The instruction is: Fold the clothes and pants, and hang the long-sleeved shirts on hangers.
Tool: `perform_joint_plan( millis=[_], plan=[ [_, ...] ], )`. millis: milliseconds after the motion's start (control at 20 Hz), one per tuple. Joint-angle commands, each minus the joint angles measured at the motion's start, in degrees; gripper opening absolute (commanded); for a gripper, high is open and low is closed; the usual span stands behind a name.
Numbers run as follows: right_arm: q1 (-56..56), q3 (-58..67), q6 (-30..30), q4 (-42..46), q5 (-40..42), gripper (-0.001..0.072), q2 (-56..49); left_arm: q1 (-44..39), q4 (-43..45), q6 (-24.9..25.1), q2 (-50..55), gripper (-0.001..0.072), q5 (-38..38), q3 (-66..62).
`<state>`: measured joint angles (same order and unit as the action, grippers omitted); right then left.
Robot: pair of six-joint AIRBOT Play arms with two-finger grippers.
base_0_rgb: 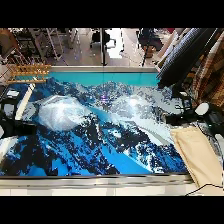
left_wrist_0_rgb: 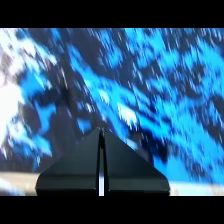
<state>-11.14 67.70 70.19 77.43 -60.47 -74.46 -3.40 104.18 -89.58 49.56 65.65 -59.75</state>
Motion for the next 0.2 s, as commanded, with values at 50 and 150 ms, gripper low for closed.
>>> perform_joint_plan(
  millis=[50, 150],
  plan=[
    [3.6, 0.1, 0.9, 2.1, 8.7, 0.0015, 0.5, 0.0, 1.8, -0.4, 0.1, 0.0005, -3.9, -0.3],
    [3.6, 0.1, 0.9, 2.0, 8.9, 0.0015, 0.5, 0.0, 1.9, -0.4, 0.1, 0.0005, -3.9, -0.3]
  ],
)
